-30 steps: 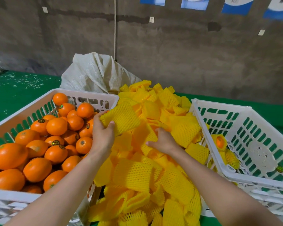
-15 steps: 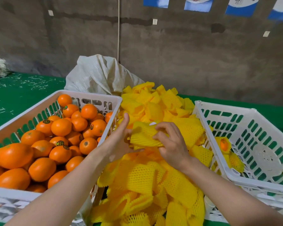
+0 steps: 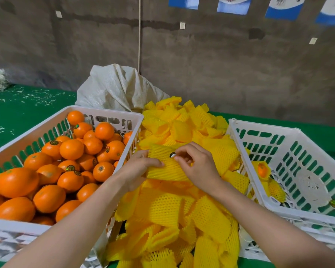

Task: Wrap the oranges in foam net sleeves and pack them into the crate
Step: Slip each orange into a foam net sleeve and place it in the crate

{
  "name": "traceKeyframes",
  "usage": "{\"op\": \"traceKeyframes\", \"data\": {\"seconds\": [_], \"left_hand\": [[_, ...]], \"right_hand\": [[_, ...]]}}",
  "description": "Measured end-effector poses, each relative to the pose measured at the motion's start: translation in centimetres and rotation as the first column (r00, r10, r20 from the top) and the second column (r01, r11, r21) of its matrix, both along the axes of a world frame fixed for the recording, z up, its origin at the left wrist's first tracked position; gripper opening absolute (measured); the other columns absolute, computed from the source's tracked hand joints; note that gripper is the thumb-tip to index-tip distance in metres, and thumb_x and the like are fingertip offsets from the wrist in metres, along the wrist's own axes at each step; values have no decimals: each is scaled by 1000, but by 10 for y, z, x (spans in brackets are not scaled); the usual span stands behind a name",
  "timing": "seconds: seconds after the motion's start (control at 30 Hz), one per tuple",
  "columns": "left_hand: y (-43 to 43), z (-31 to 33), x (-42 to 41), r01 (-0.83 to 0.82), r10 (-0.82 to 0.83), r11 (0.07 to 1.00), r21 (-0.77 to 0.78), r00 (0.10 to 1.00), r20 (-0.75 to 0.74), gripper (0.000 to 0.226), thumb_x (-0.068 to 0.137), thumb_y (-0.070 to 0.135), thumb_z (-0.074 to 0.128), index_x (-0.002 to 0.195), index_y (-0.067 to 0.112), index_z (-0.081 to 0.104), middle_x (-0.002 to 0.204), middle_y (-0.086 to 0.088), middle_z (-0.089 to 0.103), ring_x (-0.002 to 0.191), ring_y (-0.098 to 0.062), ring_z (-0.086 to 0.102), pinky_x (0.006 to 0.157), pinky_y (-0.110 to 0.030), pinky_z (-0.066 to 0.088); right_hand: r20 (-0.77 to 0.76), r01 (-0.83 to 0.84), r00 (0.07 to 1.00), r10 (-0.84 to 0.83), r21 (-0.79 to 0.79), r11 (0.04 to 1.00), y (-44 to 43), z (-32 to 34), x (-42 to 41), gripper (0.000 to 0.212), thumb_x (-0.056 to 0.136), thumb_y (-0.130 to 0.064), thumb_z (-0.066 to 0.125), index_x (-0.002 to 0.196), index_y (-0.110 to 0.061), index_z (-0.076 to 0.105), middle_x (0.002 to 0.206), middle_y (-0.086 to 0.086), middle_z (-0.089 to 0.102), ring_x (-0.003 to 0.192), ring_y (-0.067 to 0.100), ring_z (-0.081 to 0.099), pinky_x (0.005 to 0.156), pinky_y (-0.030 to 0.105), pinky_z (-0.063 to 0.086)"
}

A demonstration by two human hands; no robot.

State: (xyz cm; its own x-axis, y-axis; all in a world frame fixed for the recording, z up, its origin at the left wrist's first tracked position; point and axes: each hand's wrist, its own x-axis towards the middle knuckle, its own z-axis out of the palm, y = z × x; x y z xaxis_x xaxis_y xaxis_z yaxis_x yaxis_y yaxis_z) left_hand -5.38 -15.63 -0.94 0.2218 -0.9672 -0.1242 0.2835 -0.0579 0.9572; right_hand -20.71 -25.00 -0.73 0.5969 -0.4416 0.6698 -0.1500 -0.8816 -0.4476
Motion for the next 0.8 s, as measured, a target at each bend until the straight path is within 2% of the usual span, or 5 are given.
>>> {"op": "traceKeyframes", "data": {"seconds": [0.17,0.37,0.47,0.57,0.8], "left_hand": [[-2,-3,-7,-23,32,999,-36,967,252,31,70,23,74,101,23,68,101,5,73,102,-16,67,79,-27,54],[-4,-11,-3,-10,-29,997,78,872,489,37,78,12,74,110,26,61,116,9,60,115,-14,54,79,-16,48],[-1,-6,-11,2,-13,1000,18,768,640,73,74,16,78,135,37,42,135,17,35,126,-2,28,95,-20,33],[4,5,-17,-106,167,984,-146,840,516,52,74,29,73,122,35,56,139,9,42,131,-7,34,104,-32,33],[21,15,-19,-219,316,948,-230,728,608,14,82,15,72,69,23,72,66,-1,66,60,-6,57,61,-28,46]], "right_hand": [[-51,-37,998,33,-87,995,2,-2,-2,2,81,-1,65,79,-1,64,80,10,61,71,21,59,61,33,46],[124,-35,992,-23,448,893,-3,11,-5,24,87,-3,61,76,-22,52,71,-1,63,57,13,65,58,39,53],[46,-21,999,5,349,937,1,8,-7,16,82,0,66,76,-12,59,68,-4,61,62,11,60,60,26,48],[38,-28,999,20,217,976,7,2,-8,7,78,5,68,78,0,63,72,3,64,66,7,56,60,13,43],[61,-107,994,94,269,957,23,1,0,13,76,4,70,83,-5,64,78,-1,63,70,8,59,63,20,50]]}}
